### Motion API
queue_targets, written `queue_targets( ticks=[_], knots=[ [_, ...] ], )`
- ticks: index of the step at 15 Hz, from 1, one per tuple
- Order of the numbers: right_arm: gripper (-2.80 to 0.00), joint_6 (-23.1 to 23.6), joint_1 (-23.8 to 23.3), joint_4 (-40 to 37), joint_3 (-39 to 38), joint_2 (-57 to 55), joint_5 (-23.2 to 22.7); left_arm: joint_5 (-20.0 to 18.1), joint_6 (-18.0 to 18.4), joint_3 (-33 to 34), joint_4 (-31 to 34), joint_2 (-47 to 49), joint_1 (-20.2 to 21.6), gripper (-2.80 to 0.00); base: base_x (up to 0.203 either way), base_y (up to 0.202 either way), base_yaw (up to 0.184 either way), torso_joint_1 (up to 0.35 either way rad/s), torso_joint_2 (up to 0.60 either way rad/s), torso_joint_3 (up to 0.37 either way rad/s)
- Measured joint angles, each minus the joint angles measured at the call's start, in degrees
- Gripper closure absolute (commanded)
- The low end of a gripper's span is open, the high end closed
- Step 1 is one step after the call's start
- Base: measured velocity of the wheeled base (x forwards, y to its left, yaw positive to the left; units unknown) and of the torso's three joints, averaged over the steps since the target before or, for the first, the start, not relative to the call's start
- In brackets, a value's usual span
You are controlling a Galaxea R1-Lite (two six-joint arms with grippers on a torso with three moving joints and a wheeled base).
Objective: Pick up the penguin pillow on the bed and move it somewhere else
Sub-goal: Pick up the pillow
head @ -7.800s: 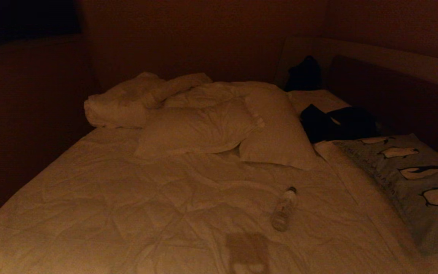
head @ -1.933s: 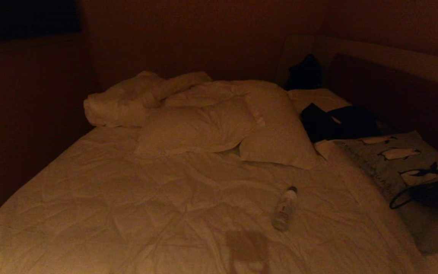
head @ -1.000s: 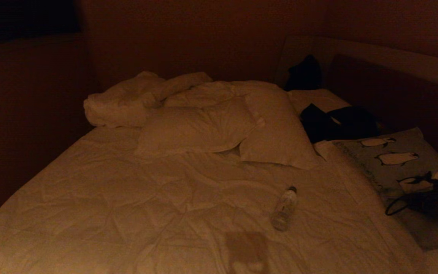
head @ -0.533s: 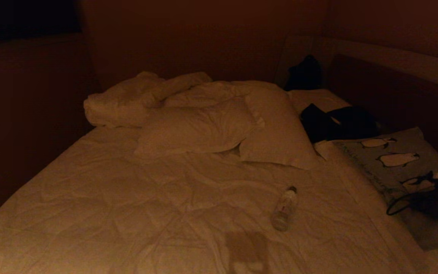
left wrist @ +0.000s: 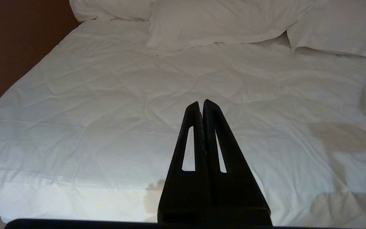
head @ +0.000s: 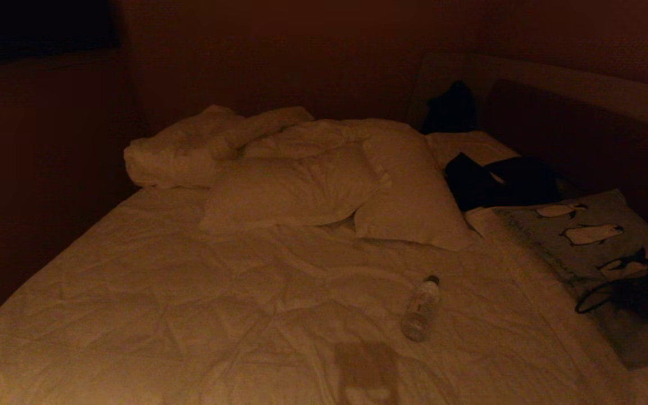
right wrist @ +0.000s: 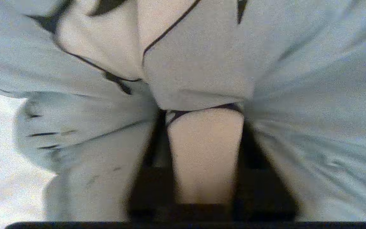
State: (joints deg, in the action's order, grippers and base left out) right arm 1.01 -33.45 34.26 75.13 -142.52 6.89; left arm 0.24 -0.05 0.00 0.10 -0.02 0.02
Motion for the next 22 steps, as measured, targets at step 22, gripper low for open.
queue_targets(
  ticks=[22],
  knots=[
    [0.00,-0.07,1.30,-0.10,-11.55,36.19,-0.14,0.00,-0.02,0.00,0.00,0.00,0.02,0.00,0.000,0.000,0.000,0.000,0.00,0.000]
  ],
)
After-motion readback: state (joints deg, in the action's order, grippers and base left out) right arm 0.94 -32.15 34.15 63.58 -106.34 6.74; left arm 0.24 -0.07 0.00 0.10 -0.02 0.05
